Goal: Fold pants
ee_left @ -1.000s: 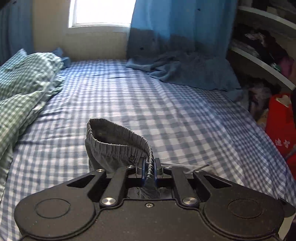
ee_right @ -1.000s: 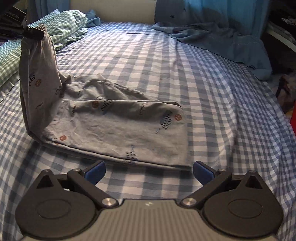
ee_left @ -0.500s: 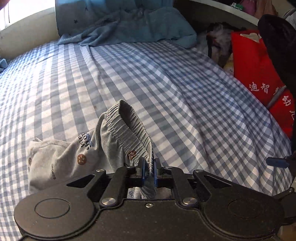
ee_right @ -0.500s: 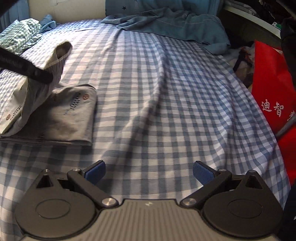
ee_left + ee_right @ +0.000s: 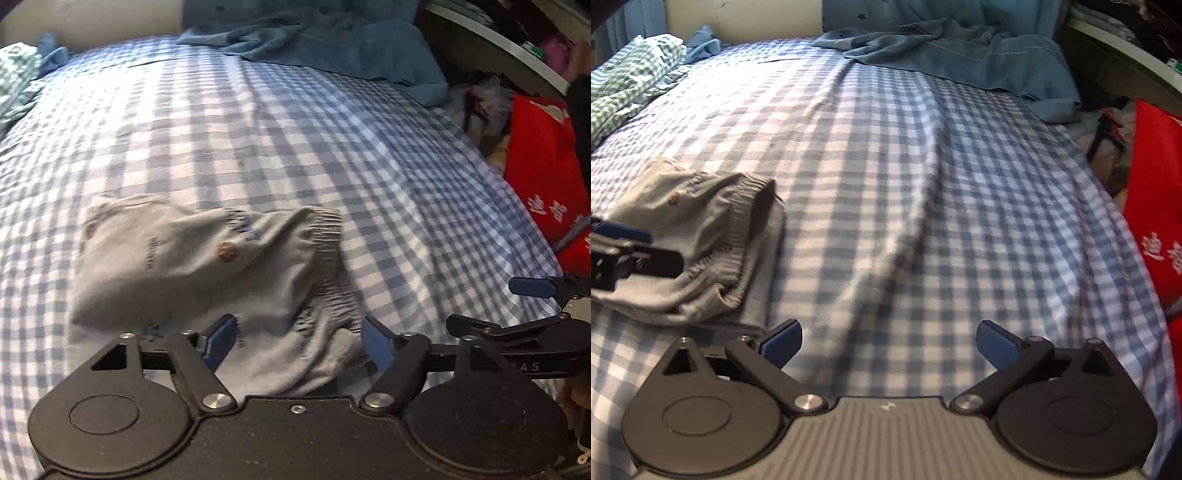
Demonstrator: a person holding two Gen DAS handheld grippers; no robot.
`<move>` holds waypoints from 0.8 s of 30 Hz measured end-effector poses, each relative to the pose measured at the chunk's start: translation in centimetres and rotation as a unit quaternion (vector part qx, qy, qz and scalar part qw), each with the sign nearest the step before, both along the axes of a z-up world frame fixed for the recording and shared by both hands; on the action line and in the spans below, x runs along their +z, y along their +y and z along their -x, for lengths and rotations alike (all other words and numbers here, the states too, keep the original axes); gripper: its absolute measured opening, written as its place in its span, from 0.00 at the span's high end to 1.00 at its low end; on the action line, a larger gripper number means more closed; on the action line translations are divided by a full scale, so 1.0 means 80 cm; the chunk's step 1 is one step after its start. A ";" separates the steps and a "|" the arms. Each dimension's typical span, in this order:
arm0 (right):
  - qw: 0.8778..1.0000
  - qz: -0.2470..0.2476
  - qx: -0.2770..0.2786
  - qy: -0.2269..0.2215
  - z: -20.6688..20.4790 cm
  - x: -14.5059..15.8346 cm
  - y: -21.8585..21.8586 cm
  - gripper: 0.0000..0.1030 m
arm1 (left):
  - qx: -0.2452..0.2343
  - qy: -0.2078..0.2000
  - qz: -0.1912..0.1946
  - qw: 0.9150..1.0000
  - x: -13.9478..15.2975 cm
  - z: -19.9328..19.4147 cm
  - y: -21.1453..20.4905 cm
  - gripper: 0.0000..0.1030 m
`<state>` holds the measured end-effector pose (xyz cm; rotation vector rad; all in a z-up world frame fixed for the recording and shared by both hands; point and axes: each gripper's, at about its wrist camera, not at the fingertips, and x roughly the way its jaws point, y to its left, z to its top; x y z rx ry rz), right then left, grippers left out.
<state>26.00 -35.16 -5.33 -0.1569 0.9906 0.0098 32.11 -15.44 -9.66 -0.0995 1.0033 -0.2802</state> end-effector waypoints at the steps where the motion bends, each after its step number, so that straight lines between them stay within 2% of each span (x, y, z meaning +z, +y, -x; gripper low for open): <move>1: 1.000 -0.015 0.006 0.003 -0.011 -0.002 0.009 0.00 | 0.026 0.002 -0.009 1.000 0.000 0.001 0.015 0.10; 3: 0.999 -0.046 0.016 0.018 -0.033 -0.006 0.031 0.00 | 0.073 0.017 -0.025 0.997 -0.006 0.001 0.044 0.05; 5: 0.997 -0.067 0.020 0.036 -0.054 -0.012 0.056 0.00 | 0.123 0.047 -0.044 0.990 -0.015 -0.003 0.074 0.05; 7: 0.995 -0.076 0.020 0.060 -0.075 -0.017 0.081 0.00 | 0.166 0.075 -0.054 0.982 -0.022 -0.006 0.103 0.05; 10: 0.993 -0.077 0.009 0.089 -0.096 -0.025 0.109 0.00 | 0.209 0.094 -0.061 0.972 -0.028 -0.006 0.137 0.05; 14: 0.993 -0.078 0.000 0.093 -0.108 -0.027 0.129 0.00 | 0.229 0.105 -0.063 0.966 -0.032 -0.007 0.164 0.04; 24: 0.992 -0.055 -0.019 0.108 -0.115 -0.048 0.128 0.00 | 0.228 0.131 -0.067 0.962 -0.052 -0.023 0.174 0.04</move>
